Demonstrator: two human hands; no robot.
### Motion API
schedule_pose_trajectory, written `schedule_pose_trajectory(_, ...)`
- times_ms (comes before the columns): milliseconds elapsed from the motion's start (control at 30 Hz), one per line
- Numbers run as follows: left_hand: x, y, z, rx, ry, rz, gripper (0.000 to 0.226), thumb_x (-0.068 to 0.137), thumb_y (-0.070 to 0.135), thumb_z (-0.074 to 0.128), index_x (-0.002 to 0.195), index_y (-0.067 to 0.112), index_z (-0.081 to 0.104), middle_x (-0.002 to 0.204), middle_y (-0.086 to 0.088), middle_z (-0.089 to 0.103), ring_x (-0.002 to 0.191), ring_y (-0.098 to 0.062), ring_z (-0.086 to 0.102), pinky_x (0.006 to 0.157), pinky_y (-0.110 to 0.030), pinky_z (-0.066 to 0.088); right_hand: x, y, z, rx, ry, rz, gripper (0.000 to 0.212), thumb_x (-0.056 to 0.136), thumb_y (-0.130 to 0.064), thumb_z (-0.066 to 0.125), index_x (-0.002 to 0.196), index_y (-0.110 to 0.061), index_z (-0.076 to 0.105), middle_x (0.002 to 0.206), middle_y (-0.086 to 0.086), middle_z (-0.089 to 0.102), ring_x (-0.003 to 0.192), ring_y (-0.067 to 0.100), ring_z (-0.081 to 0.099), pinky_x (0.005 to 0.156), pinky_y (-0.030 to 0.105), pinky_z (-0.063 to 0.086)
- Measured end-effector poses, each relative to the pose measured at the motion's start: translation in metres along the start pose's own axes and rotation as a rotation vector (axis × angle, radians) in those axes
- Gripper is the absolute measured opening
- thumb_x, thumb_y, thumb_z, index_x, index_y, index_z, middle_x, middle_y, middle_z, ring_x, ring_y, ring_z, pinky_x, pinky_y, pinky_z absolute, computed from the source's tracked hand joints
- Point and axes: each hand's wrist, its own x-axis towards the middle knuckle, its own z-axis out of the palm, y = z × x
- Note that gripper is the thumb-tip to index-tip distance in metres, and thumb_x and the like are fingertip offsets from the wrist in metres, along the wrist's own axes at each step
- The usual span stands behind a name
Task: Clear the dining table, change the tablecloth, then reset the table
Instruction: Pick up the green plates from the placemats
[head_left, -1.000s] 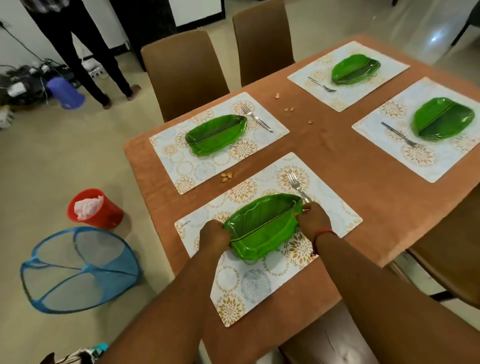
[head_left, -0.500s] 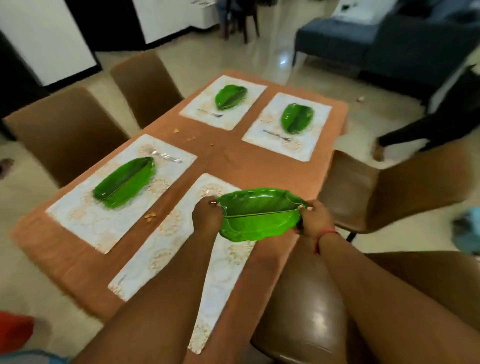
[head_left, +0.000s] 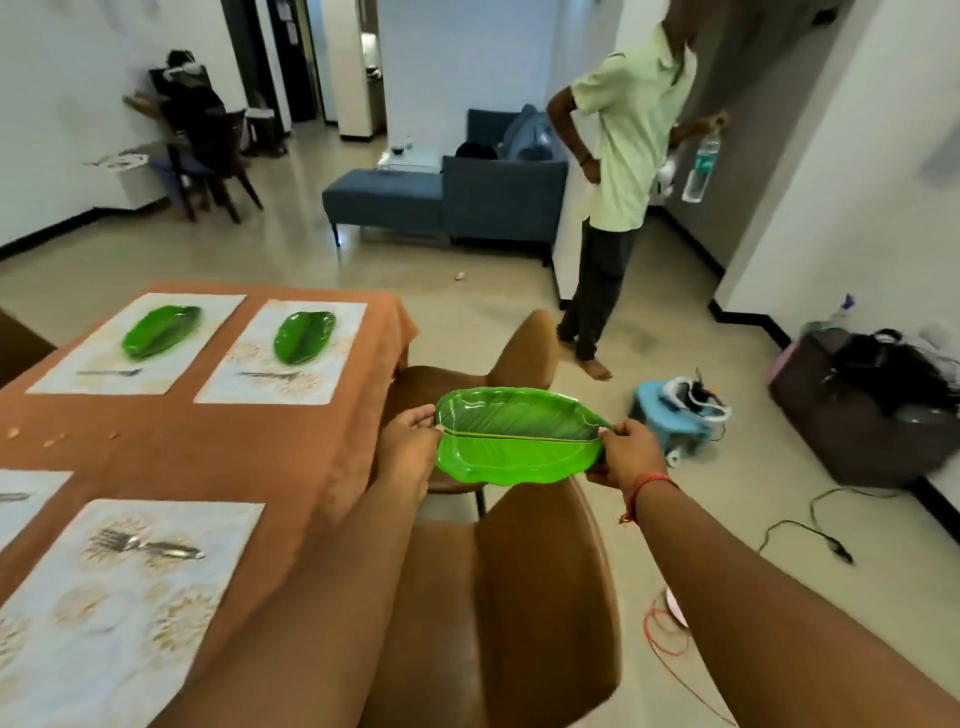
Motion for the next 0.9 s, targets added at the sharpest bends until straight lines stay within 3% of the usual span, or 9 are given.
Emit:
schedule_pose_trajectory(67, -0.016, -0.005, 0.055, 0.015, -0.001, 0.015, 0.042, 0.088, -0.02, 0.05, 0.126, -0.005, 0.058, 0.117, -0.017, 0.066, 0.08, -0.013, 0.063, 0.054, -0.008, 0.05, 0.0, -0.006, -0.049, 0.05, -0.002, 0.021, 0.018, 0.097, -0.011, 0.053, 0.08, -0.016, 0.05, 0.081, 0.015, 0.06, 0.059, 0.03, 0.062, 0.056, 0.046, 0.057)
schedule_pose_trajectory(267, -0.058, -0.03, 0.219, 0.077, -0.039, 0.051, 0.047, 0.085, -0.023, 0.048, 0.127, -0.004, 0.059, 0.118, -0.017, 0.067, 0.083, -0.016, 0.065, 0.066, -0.018, 0.055, 0.065, 0.014, -0.2, 0.088, 0.008, 0.038, 0.009, 0.099, -0.011, 0.051, 0.093, -0.009, 0.057, 0.084, 0.016, 0.062, 0.059, 0.03, 0.062, 0.049, 0.041, 0.059)
schedule_pose_trajectory(433, -0.062, -0.039, 0.311, 0.159, -0.069, 0.064, 0.045, 0.085, -0.021, 0.047, 0.123, 0.001, 0.06, 0.107, -0.009, 0.067, 0.075, -0.007, 0.063, 0.053, -0.014, 0.053, 0.124, 0.019, -0.273, 0.105, 0.028, 0.041, 0.012, 0.099, -0.011, 0.051, 0.09, -0.008, 0.059, 0.082, 0.017, 0.062, 0.059, 0.03, 0.063, 0.048, 0.037, 0.058)
schedule_pose_trajectory(633, -0.012, -0.059, 0.371, 0.217, -0.056, 0.056, 0.042, 0.083, -0.017, 0.05, 0.115, 0.004, 0.065, 0.107, -0.01, 0.071, 0.077, -0.011, 0.066, 0.05, -0.014, 0.049, 0.207, 0.032, -0.281, 0.121, 0.011, 0.079, 0.01, 0.1, -0.01, 0.049, 0.093, -0.007, 0.056, 0.076, 0.016, 0.061, 0.054, 0.028, 0.06, 0.049, 0.038, 0.057)
schedule_pose_trajectory(833, 0.095, -0.063, 0.409, 0.241, -0.027, 0.02, 0.039, 0.081, -0.011, 0.056, 0.111, 0.01, 0.067, 0.105, -0.007, 0.073, 0.09, -0.022, 0.071, 0.078, -0.04, 0.061, 0.308, 0.012, -0.248, 0.044, -0.019, 0.107, 0.017, 0.1, -0.011, 0.048, 0.085, -0.014, 0.055, 0.071, 0.015, 0.063, 0.05, 0.027, 0.062, 0.05, 0.036, 0.058)
schedule_pose_trajectory(900, 0.134, -0.052, 0.422, 0.235, -0.02, 0.011, 0.036, 0.082, -0.012, 0.055, 0.109, 0.01, 0.066, 0.1, -0.005, 0.072, 0.086, -0.019, 0.069, 0.076, -0.037, 0.059, 0.347, -0.007, -0.231, 0.024, -0.05, 0.115, 0.017, 0.1, -0.011, 0.047, 0.086, -0.013, 0.055, 0.07, 0.016, 0.063, 0.051, 0.028, 0.062, 0.053, 0.038, 0.058)
